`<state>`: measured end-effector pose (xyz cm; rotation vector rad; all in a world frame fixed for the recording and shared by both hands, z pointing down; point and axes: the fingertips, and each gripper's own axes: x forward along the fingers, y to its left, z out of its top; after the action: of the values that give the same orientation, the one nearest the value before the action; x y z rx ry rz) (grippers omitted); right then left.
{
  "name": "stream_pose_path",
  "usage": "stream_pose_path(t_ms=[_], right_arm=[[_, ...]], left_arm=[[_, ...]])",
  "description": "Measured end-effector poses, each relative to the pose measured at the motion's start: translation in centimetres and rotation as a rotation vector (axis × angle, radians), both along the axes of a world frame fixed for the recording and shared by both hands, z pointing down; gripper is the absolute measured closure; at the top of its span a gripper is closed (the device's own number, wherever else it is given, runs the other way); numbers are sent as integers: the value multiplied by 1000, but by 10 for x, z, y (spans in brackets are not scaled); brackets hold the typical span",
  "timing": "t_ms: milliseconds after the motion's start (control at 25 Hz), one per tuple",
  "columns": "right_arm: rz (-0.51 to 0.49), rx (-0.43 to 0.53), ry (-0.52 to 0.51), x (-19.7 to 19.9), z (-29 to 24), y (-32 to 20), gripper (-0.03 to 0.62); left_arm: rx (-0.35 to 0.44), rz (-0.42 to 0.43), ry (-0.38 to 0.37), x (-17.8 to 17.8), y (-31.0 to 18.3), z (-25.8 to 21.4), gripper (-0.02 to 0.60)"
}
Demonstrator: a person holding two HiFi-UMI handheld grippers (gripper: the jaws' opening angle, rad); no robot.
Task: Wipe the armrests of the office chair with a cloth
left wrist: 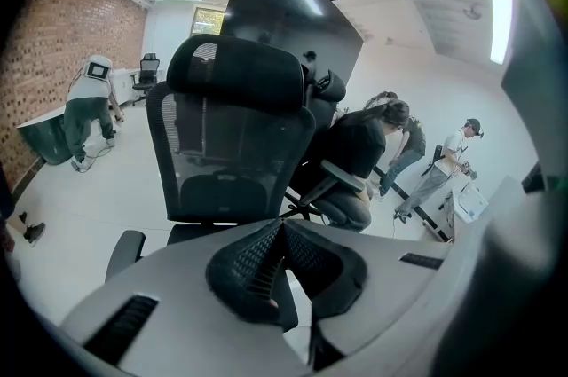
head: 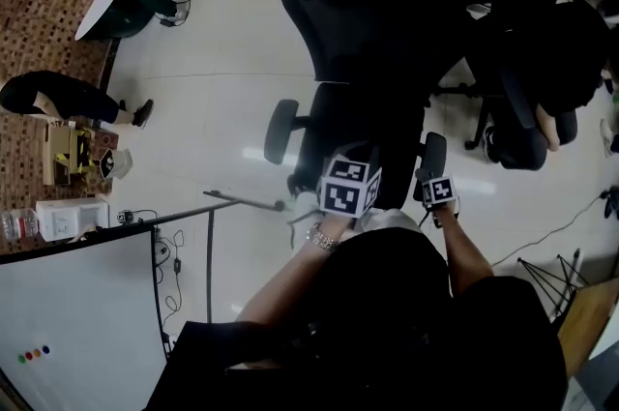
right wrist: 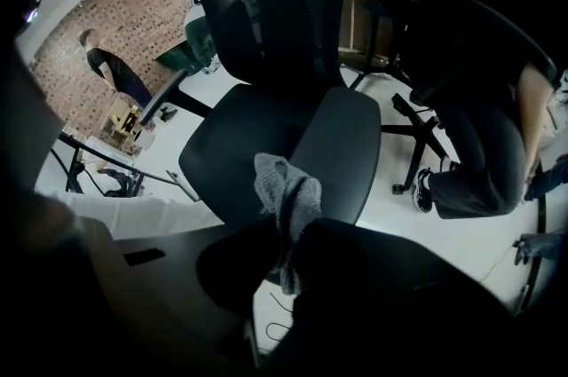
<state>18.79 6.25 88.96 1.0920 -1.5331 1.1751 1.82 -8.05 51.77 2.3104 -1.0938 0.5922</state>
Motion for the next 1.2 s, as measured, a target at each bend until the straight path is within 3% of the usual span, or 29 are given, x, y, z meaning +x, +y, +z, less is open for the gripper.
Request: stream_pose_path(t_ms=[240, 480, 640, 800, 960, 1200], right_arm=[[32, -36, -87, -17, 2, 34, 560], [85, 242, -121, 18, -38, -62, 560], [129, 334, -113, 46, -38, -122, 560], [169, 312, -102, 55, -19, -139, 560], [289, 243, -172, 46, -4, -125, 560], [292, 230, -182, 25, 3, -88, 560]], left_arm=[[-6, 15, 8, 6, 5, 0, 581], [-2, -15, -4, -6, 8, 1, 581], [-11, -37, -13, -15, 16, 5, 581], [-37, -69, -22, -28, 25, 13, 581], [-44, -85, -27, -33, 26, 17, 581], [-52, -65, -16, -24, 26, 16, 581]])
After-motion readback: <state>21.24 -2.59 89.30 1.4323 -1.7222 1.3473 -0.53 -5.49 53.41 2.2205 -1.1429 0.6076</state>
